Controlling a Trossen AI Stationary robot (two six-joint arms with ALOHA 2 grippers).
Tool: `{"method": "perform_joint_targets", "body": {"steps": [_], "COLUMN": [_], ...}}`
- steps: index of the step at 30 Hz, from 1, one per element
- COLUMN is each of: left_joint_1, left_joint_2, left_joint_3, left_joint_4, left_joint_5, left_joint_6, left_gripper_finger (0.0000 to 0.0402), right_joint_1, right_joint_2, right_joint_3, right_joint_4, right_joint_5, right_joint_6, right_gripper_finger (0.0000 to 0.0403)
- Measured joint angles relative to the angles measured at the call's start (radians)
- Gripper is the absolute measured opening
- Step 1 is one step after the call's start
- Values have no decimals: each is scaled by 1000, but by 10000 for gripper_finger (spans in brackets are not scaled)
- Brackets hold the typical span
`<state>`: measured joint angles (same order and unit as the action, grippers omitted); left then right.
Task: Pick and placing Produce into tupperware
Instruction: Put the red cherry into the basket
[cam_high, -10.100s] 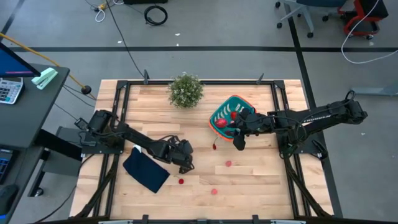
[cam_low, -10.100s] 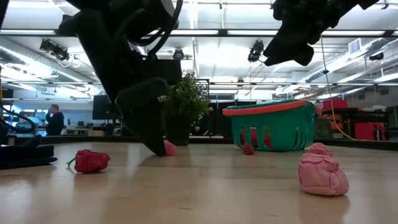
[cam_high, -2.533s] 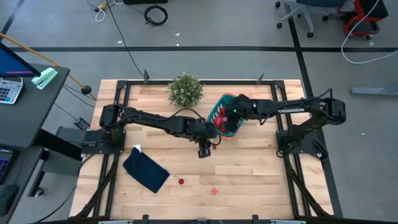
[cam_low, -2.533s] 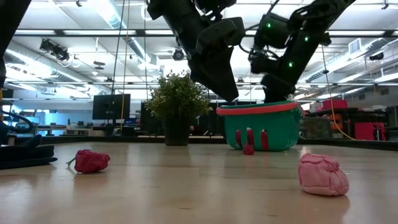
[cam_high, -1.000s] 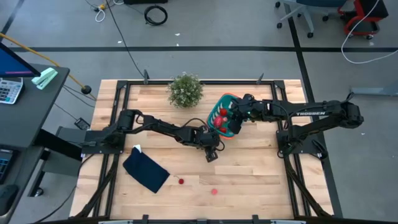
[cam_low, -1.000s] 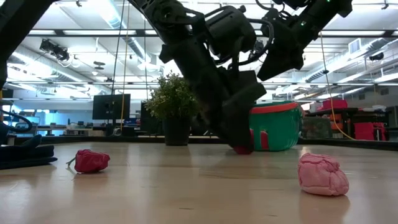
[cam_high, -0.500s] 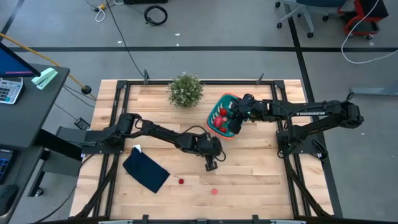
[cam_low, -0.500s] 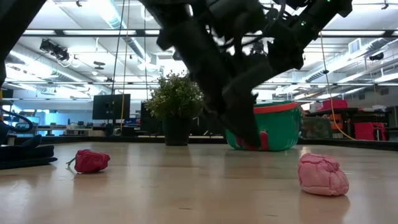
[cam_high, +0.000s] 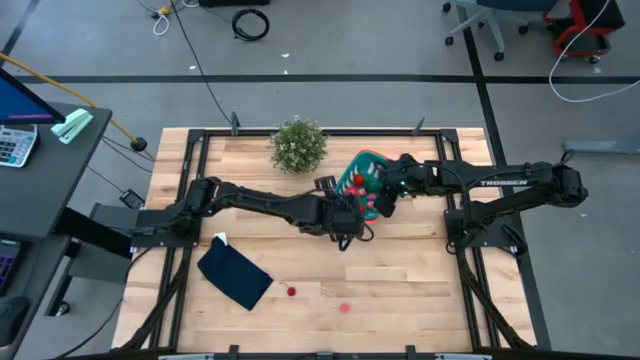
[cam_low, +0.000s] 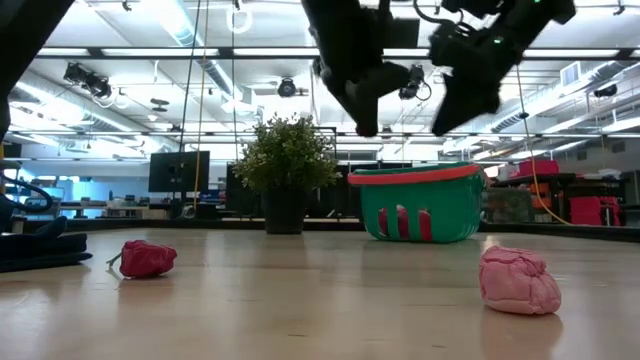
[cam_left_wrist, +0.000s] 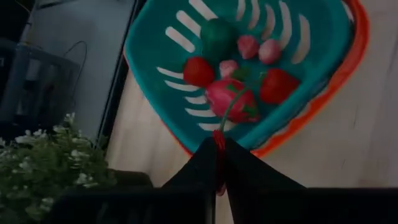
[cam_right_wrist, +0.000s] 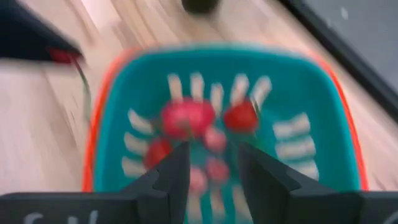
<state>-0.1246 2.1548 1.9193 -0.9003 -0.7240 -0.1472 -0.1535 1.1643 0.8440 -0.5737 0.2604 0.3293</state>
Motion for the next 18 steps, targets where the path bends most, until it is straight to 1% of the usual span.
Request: {"method": "perform_joint_targets", "body": {"steps": [2,5,8,10,14,16,18], "left_joint_1": [26,82,141,172,210,219,221], "left_joint_2": [0,0,13,28,57,65,73], "left_joint_3": [23,22,18,18,18,18,18], "left_joint_4": [-9,17,42,74,178,200,210], "left_joint_5": [1,18,127,212,331,374,385], "left_joint_6": [9,38,44,55,63,84,128], "left_gripper_finger": [13,12,25,37,51,57,64], "right_joint_1": [0,2,25,46,79,88,94], "right_joint_2": [-29,-73,-105,-118,-121,-119,-118], "right_joint_3": [0,0,0,0,0,0,0], "right_joint_4": [-90,-219,-273,-270,-267,-266,-265], "right_joint_5": [-1,0,31,53,74,74,75], "right_joint_6": [64,214,326,328,323,314,295], "right_gripper_finger": [140,140,140,140,140,140,140]}}
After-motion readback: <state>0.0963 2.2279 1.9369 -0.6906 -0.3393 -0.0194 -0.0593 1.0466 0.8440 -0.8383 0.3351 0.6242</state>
